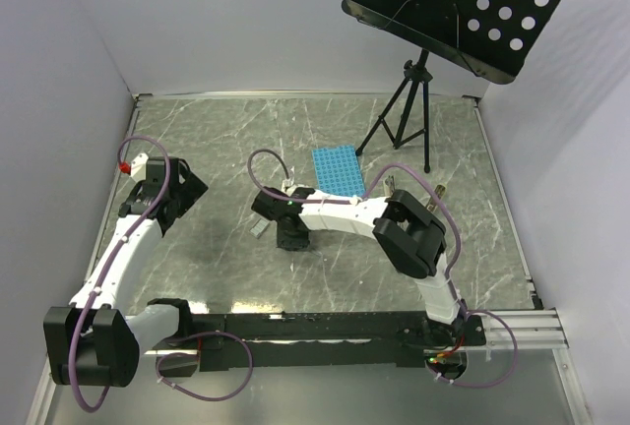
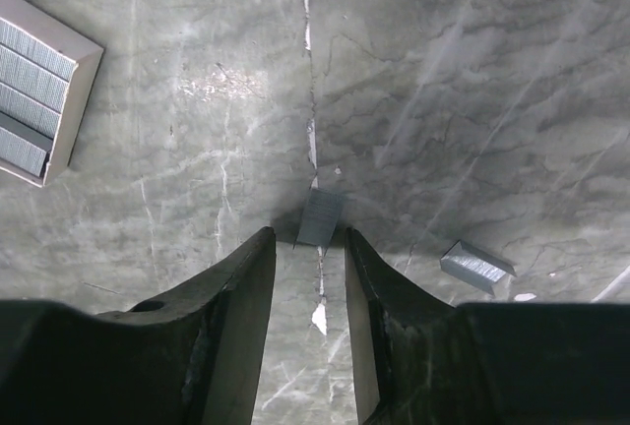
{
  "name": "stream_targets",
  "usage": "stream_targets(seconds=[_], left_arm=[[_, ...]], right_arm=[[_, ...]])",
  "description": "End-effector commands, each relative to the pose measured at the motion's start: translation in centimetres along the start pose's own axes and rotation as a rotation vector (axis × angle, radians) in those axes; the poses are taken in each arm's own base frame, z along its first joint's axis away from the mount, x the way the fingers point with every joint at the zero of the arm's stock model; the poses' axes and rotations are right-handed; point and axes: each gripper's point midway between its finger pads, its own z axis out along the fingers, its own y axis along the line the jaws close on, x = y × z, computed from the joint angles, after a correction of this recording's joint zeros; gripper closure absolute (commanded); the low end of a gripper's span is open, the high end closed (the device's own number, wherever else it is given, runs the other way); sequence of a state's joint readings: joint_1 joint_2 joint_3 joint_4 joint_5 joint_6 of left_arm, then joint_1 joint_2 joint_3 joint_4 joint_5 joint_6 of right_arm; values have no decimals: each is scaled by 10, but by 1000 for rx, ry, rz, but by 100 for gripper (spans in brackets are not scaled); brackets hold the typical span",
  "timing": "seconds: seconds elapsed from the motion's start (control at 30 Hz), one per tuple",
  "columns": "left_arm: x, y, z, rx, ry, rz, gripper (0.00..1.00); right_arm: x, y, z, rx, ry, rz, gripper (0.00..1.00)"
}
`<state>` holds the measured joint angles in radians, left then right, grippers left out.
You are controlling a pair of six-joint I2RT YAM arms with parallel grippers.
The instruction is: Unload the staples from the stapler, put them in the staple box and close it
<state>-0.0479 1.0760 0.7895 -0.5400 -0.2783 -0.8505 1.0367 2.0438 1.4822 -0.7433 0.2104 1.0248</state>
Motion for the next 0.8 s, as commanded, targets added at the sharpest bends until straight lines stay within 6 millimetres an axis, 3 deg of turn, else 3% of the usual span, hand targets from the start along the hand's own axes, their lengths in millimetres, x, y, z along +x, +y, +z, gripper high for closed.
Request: stream_targets(seconds=[0.0,0.37,0.77], left_arm=[[-8,1,-2,-3,-31,8,3],[-8,2,-2,-8,-35,8,3],[-9,4,-3,-12,-44,7,3]], right_arm=[[-13,12,3,-15,-57,-55,60],[-13,1,6,-8,-78,-137,67],[-14,13,9,-60,-67,-161,60]])
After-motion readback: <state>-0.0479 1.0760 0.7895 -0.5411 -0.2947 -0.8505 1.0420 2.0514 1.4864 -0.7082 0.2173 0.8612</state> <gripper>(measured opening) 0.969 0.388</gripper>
